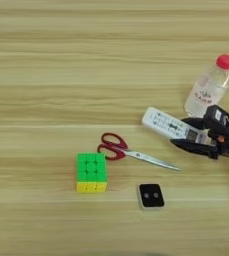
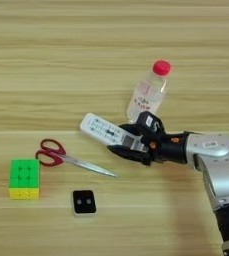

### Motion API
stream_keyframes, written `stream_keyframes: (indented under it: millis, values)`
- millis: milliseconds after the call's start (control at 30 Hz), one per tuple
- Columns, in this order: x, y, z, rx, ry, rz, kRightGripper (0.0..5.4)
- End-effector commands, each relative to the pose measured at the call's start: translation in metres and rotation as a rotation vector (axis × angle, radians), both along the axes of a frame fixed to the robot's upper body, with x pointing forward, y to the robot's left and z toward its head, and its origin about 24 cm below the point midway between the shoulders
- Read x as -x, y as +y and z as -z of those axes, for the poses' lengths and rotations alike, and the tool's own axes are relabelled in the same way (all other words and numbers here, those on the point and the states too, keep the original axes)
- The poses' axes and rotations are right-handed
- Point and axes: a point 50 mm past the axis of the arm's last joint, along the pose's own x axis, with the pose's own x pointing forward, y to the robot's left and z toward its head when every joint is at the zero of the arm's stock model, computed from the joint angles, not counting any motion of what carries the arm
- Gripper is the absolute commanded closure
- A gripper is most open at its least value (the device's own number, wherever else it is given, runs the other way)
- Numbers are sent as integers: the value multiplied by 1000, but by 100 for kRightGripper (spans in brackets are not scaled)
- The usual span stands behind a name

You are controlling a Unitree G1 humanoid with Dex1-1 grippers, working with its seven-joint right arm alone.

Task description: Move the objects on the table

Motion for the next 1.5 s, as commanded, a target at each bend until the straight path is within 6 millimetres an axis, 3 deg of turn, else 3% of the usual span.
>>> stream_keyframes:
  millis: [33, 233, 733, 833, 1100, 1433, 1500]
  values:
    - [-12, 2, -18, 75, -113, -26, 251]
    - [-11, 6, -4, 96, -82, -33, 251]
    - [-17, 6, 7, 123, -71, 2, 251]
    - [-18, 5, 7, 126, -72, 8, 194]
    - [-20, 5, 4, 120, -80, 15, 115]
    - [-24, 10, -32, 28, -200, 1, 4]
    - [-24, 13, -41, 0, -234, -3, 4]
